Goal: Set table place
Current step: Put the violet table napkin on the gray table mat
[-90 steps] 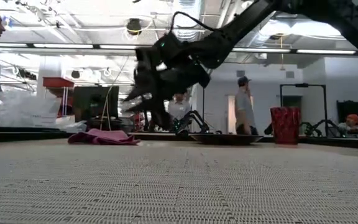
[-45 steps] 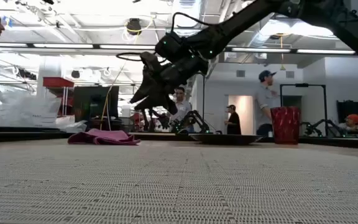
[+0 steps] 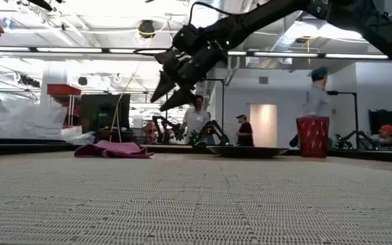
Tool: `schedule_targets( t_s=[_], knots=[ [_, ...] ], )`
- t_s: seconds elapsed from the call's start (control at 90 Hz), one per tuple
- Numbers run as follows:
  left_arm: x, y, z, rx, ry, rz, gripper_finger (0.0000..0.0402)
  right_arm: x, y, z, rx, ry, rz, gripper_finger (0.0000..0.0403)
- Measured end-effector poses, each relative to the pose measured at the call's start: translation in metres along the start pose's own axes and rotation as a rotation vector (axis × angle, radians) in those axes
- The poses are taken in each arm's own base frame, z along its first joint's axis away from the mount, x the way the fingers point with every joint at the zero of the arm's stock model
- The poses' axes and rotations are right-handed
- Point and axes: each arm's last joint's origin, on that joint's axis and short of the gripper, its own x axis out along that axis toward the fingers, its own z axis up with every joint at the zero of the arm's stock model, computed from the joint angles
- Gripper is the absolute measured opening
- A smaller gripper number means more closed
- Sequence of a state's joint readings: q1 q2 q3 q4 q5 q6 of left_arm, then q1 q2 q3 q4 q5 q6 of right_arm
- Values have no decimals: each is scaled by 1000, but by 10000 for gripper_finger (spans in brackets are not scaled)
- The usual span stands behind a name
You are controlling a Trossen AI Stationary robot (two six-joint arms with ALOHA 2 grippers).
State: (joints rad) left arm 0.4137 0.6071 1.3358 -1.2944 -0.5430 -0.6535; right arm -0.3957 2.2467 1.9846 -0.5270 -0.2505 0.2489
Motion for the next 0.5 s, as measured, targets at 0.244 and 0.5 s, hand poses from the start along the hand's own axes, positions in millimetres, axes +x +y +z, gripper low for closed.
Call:
schedule_targets(
  t_s=[0.244,0.5],
  knots=[
    [1,0,0,-124,6,5,154,12,-3,-11,88,105,72,142],
    [71,-14,-56,-109,295,169,96,23,4,-19,104,152,124,133]
  ],
)
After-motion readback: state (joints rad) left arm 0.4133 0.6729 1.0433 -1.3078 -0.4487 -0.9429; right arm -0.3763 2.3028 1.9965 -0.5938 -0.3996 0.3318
